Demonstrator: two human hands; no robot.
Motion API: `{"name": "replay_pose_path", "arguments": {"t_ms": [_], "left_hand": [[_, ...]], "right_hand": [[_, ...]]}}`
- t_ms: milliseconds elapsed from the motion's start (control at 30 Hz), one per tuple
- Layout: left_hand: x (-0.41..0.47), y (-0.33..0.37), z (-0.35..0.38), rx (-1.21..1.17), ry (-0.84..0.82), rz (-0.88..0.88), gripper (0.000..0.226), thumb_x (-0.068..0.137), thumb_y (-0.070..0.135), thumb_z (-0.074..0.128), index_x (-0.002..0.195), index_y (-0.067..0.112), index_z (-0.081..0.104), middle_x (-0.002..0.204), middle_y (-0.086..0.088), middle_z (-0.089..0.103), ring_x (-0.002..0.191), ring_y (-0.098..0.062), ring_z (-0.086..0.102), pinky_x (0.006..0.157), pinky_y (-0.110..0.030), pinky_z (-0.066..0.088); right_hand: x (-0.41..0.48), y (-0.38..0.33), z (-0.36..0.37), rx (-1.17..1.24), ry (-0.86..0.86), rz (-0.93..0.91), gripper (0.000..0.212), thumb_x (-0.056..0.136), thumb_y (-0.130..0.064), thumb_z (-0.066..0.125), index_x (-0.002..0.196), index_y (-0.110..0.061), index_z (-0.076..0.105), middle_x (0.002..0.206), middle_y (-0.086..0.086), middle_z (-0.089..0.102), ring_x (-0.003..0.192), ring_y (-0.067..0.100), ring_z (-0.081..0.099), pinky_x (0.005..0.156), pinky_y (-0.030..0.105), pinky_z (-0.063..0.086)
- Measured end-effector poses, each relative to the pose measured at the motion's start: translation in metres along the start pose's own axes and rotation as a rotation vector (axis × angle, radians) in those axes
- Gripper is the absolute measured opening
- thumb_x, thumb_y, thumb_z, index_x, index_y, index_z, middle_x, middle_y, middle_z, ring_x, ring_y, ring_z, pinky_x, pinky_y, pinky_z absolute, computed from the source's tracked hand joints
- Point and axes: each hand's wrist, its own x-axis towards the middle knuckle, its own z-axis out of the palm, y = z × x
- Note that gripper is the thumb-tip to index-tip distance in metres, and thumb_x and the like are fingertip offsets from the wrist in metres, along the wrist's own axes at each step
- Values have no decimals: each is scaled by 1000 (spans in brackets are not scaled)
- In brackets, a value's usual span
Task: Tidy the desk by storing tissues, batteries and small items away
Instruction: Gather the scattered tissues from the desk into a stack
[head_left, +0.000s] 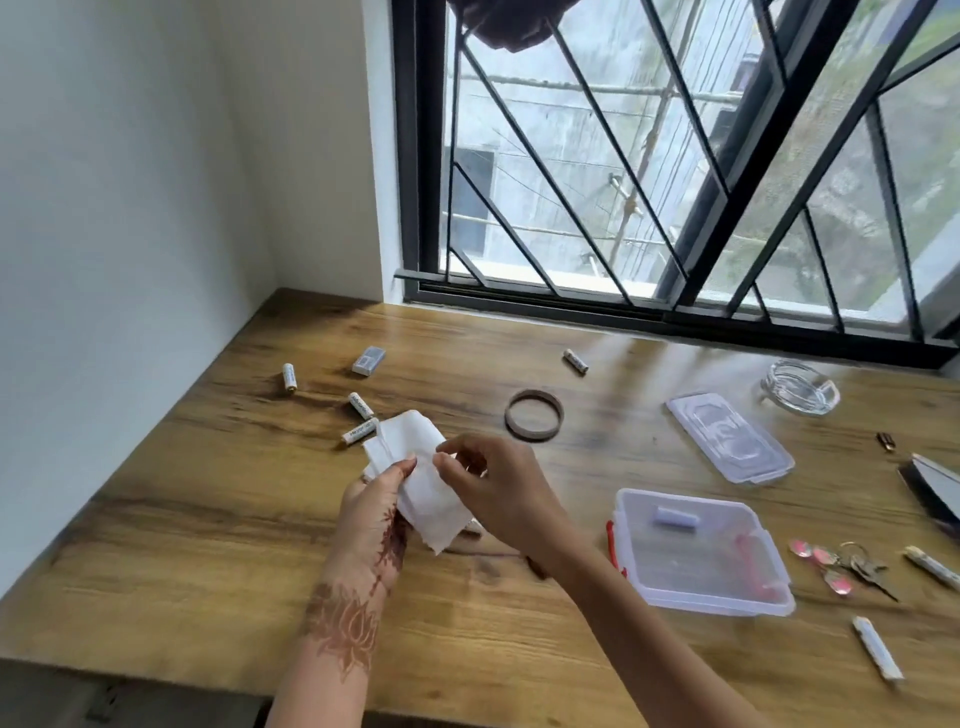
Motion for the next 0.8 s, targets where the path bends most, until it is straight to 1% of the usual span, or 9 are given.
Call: {"name": "replay_pose_path", "arguments": {"t_ms": [133,200,300,367,433,567,633,733,800], "left_hand": [[-7,-19,36,13,-69,-80,9,87,10,57,93,7,63,87,-12,67,76,-26,63,69,-36,51],[-6,-25,53,22,-105,-88,7,87,9,57,92,8,63,88,-11,67,78,-25,62,71,-36,50],[0,-34,87,8,-176,-82,9,87,6,56,90,9,64,79,-5,71,70,-18,68,62,-30,56],[6,-39,111,-3,-198,-72,11,88,4,54,88,9,63,68,-1,73,60,-11,69,51,-23,55],[10,-45,136,-6,-257,-66,13,89,4,51,89,10,63,65,2,73,60,-9,69,49,-21,54],[15,-62,187,-52,-337,-46,19,90,1,48,95,12,63,75,4,74,69,-9,70,62,-24,58],[13,-73,214,-85,-350,-53,20,90,1,48,99,12,62,79,3,74,72,-8,70,64,-23,58],[12,-95,249,-118,-374,-88,22,90,2,48,102,12,63,90,-1,73,76,-11,70,68,-27,58],[10,-109,269,-95,-394,-109,27,91,4,47,114,8,60,101,-4,71,83,-14,70,77,-32,56]], "right_hand": [[-14,32,-43,38,138,107,13,85,-21,60,88,-14,70,66,-7,59,58,2,49,57,15,38],[-19,48,-64,66,216,154,10,84,-18,61,85,-13,70,62,-9,58,56,-1,50,57,14,38],[-26,73,-101,81,347,206,10,84,-17,62,87,-13,71,64,-11,60,55,-9,52,57,8,39],[-30,89,-127,92,401,234,10,84,-17,62,87,-13,70,65,-12,61,56,-8,53,58,8,40],[-35,108,-156,96,458,263,9,84,-18,62,86,-14,70,66,-12,61,57,-6,53,61,9,41],[-43,153,-218,38,547,314,8,84,-17,63,86,-14,70,71,-9,63,63,-4,54,64,12,43],[-50,181,-252,-4,561,360,10,83,-18,64,91,-13,70,76,-7,64,69,2,58,69,16,45],[-66,226,-301,-91,542,438,23,81,-16,66,103,-11,67,94,-1,66,89,10,59,83,25,46],[-80,256,-335,-180,496,477,33,78,-17,70,110,-11,65,103,0,64,98,11,56,86,24,42]]}}
